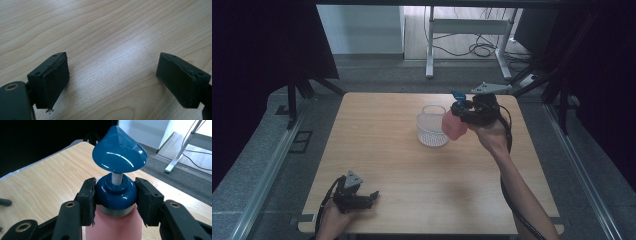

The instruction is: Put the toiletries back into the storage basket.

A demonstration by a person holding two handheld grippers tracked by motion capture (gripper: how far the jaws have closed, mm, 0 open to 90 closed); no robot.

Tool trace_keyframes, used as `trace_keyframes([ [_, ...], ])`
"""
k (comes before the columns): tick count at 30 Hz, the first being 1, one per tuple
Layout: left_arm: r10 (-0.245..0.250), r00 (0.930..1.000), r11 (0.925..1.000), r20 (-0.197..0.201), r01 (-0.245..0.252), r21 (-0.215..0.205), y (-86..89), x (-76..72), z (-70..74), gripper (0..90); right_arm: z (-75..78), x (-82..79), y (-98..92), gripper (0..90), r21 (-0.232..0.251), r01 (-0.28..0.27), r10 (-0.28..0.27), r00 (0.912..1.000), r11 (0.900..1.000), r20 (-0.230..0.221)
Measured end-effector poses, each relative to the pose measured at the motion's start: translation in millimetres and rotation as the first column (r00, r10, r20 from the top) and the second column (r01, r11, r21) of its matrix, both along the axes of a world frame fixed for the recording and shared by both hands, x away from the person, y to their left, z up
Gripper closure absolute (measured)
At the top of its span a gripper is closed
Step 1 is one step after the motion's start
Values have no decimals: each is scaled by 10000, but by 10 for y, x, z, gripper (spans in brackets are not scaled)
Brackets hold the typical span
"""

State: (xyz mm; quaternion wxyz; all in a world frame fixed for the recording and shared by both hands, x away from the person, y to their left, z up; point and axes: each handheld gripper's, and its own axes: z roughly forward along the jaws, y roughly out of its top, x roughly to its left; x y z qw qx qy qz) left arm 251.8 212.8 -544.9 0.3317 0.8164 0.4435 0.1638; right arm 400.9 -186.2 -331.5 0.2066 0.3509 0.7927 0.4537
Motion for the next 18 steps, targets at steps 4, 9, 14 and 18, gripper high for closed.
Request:
trace_keyframes([
  [4, 3, 10000, 10000, 13, -3, -8, -1, 1, -2, 107, 24, 53, 50, 533, 18, 27, -27, 10000, 10000, 78],
  [9, -9, 10000, 10000, 14, 9, -13, -1, 1, -2, 107, 50, 126, 120, 533, -101, 70, -68, 9998, 9999, 203],
  [14, -17, 10000, 10000, 13, 17, -15, -3, 2, -2, 107, 61, 195, 186, 533, -157, 74, -69, 9996, 9998, 259],
  [18, -20, 10000, 10000, 14, 20, -16, -3, 2, -2, 107, 60, 238, 234, 533, -206, 67, -61, 9995, 9998, 299],
])
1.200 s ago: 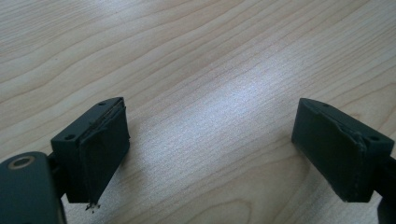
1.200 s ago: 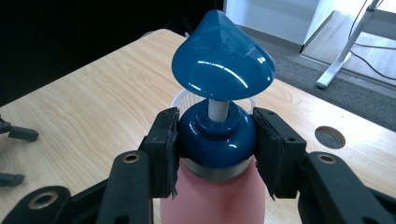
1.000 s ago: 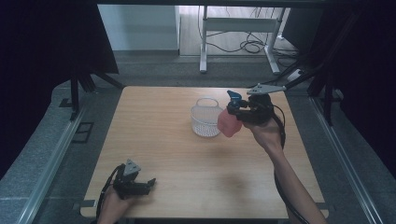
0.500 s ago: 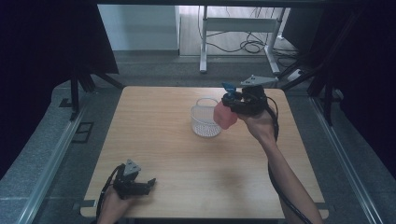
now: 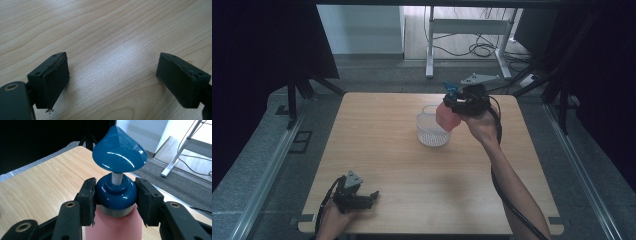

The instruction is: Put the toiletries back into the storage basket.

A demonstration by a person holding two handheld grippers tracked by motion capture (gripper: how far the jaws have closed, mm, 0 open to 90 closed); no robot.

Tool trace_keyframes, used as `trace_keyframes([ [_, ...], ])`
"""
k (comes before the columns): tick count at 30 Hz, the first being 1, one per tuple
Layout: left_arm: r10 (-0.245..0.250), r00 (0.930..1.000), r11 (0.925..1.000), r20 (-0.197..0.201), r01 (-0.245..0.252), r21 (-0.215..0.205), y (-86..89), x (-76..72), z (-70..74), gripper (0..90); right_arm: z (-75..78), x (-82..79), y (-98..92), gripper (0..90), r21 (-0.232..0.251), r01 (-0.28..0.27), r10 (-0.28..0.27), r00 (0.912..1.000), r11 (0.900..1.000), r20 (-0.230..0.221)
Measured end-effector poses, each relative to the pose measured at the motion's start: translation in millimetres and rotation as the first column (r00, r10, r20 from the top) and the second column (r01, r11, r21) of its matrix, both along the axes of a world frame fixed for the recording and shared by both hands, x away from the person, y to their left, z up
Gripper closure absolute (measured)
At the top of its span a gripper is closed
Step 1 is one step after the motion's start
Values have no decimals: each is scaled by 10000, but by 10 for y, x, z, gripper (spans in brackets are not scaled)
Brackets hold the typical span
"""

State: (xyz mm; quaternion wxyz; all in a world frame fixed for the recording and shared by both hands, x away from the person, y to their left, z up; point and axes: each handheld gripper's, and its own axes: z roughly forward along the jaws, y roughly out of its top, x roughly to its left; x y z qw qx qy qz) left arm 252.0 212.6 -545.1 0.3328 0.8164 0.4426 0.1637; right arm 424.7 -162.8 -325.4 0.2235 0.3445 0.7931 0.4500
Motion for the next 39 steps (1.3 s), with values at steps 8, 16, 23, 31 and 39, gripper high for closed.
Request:
trace_keyframes([
  [8, -24, 10000, 10000, 4, 24, 10, 0, 1, 0, 107, -77, 103, 121, 533, -68, -78, 78, 10000, 9999, -37],
  [16, -34, 10000, 10000, 10, 34, -19, -4, 2, -1, 107, -223, 217, 201, 533, -41, -52, 51, 9999, 10000, -126],
  [23, -56, 10000, 10000, -24, 56, 12, -4, 1, 2, 107, -327, 275, 262, 533, -113, -67, 64, 9998, 9999, -181],
  [31, -66, 10000, 10000, -30, 66, 16, -4, 1, 3, 107, -428, 324, 329, 533, -186, -153, 148, 9995, 9997, -271],
  [39, -81, 10000, 10000, -31, 81, 36, -3, 2, 3, 107, -560, 365, 375, 533, -305, -182, 168, 9988, 9994, -467],
])
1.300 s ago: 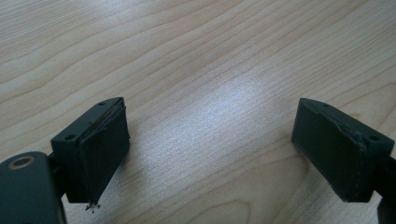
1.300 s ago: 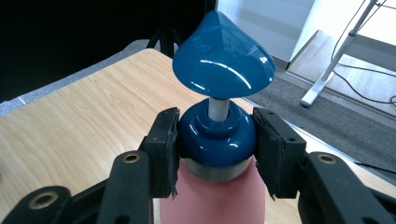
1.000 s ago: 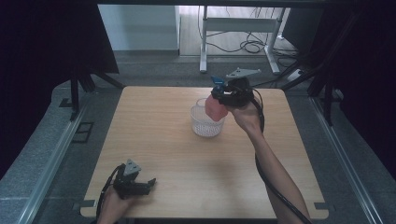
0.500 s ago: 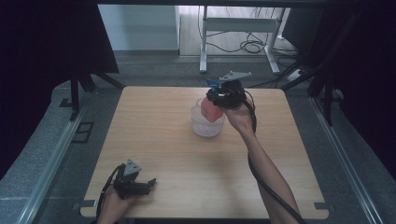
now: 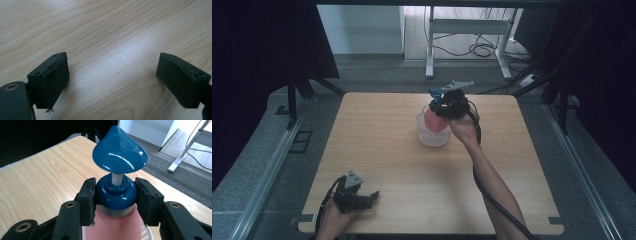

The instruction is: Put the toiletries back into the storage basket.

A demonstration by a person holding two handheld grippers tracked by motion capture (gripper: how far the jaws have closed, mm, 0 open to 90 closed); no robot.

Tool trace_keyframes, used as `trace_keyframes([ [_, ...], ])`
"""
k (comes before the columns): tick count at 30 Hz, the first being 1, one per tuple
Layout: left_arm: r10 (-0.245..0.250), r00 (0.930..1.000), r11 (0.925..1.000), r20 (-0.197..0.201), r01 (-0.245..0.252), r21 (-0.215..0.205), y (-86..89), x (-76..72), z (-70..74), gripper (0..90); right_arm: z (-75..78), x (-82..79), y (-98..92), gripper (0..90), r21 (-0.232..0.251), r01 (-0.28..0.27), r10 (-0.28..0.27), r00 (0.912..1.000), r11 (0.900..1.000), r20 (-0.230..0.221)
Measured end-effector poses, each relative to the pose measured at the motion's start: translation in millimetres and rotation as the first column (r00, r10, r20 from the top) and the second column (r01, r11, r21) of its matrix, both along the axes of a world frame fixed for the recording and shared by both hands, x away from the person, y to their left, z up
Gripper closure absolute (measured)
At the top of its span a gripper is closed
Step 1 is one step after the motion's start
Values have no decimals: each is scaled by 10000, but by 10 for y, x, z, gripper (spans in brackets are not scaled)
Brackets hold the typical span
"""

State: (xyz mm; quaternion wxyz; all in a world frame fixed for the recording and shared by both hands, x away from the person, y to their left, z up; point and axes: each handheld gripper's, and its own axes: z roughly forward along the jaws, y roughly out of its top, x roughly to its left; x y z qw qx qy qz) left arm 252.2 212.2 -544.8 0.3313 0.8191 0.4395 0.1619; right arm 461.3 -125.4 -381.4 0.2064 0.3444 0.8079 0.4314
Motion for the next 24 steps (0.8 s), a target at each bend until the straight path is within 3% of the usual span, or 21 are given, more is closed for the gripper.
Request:
trace_keyframes([
  [24, -36, 10000, 10000, -7, 36, 11, -1, 1, 1, 107, -412, 73, 16, 533, -126, 49, -58, 9978, 9999, -667],
])
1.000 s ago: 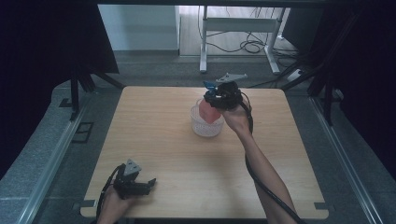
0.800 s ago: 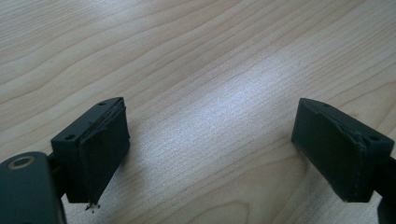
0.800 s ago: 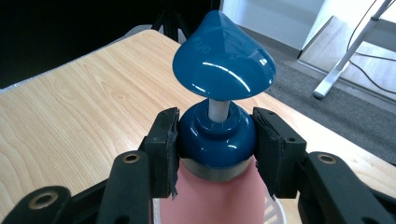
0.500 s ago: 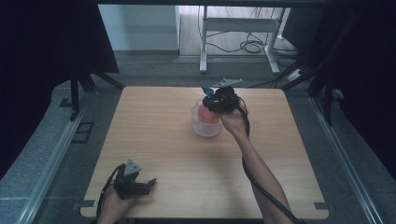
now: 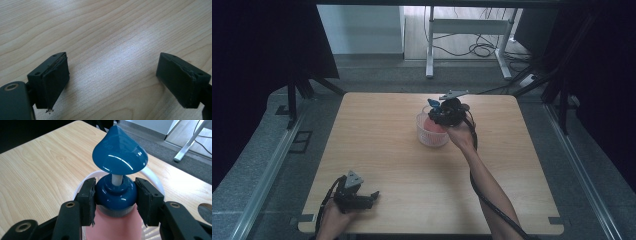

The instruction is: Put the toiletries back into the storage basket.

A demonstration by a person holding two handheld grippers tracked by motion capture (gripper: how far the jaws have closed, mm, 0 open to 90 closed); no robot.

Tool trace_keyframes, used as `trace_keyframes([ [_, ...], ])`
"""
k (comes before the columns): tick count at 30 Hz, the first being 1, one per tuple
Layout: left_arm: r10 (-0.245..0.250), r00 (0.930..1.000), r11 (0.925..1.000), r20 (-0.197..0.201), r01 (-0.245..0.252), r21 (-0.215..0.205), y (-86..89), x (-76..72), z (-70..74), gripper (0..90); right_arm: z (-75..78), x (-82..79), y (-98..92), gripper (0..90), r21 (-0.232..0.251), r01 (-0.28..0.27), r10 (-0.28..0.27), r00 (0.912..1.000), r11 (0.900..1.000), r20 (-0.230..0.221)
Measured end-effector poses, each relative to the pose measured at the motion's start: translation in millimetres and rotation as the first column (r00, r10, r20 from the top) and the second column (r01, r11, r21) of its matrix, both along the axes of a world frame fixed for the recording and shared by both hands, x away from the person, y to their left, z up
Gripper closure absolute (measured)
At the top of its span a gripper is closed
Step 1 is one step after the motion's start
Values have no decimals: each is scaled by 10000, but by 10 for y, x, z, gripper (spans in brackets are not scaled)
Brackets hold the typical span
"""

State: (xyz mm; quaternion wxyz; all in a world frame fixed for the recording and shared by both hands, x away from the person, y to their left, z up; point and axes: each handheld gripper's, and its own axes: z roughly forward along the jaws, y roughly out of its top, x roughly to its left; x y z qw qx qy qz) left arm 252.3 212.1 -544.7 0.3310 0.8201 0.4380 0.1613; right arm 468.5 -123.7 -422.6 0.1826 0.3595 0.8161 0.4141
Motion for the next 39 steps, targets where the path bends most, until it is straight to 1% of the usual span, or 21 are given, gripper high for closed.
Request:
trace_keyframes([
  [3, -3, 10000, 10000, -1, 3, -1, -1, 0, 0, 107, -71, 9, 4, 533, -8, 10, -10, 9999, 10000, -123],
  [8, -11, 10000, 10000, 1, 11, 4, -1, 1, 0, 107, -135, 16, 11, 532, 14, -16, 16, 9997, 10000, -234],
  [13, -17, 10000, 10000, 0, 17, 4, -1, 2, 0, 107, -155, 19, 1, 531, 78, -76, 78, 9996, 9999, -259],
  [14, -16, 10000, 10000, 1, 16, 6, -1, 2, 0, 107, -154, 26, -21, 529, 156, -97, 103, 9993, 9998, -371],
  [15, -18, 10000, 10000, -1, 18, 5, -1, 2, 0, 107, -154, 26, -21, 529, 156, -97, 103, 9993, 9998, -371],
  [18, -16, 10000, 10000, 15, 16, -19, -3, 3, -1, 107, -169, 29, -67, 523, 345, -8, 25, 9987, 9994, -500],
  [19, -16, 10000, 10000, 14, 16, -16, -3, 3, -1, 107, -179, 22, -83, 519, 466, -43, 65, 9988, 9989, -479],
  [22, -17, 10000, 10000, 14, 17, -17, -3, 3, -1, 107, -183, 18, -85, 509, 431, -138, 159, 9986, 9990, -496],
  [24, -15, 10000, 10000, 14, 15, -16, -4, 3, -1, 107, -182, 12, -74, 476, 366, -125, 141, 9989, 9993, -450],
  [26, -14, 10000, 10000, 14, 14, -18, -4, 3, -1, 107, -181, 12, -74, 462, 340, -111, 125, 9991, 9994, -409],
  [28, -13, 10000, 10000, 12, 13, -22, -5, 3, -1, 107, -179, 7, -79, 406, 289, -51, 60, 9994, 9996, -331],
  [29, -12, 10000, 10000, 12, 12, -22, -5, 3, -1, 107, -179, 7, -79, 406, 289, -51, 60, 9994, 9996, -331],
  [33, -14, 10000, 10000, 10, 14, -20, -5, 3, -1, 107, -183, 7, -94, 312, 281, 5, 1, 9997, 9996, -243],
  [36, -15, 10000, 10000, 13, 15, -19, -5, 3, -1, 107, -179, 7, -99, 263, 224, 73, -68, 9997, 9997, -221],
  [37, -15, 10000, 10000, 12, 15, -20, -5, 3, -1, 107, -170, 3, -105, 228, 210, 66, -61, 9998, 9998, -207],
  [39, -14, 10000, 10000, 12, 14, -21, -5, 3, -1, 107, -165, 1, -107, 227, 212, 54, -49, 9997, 9998, -220],
])
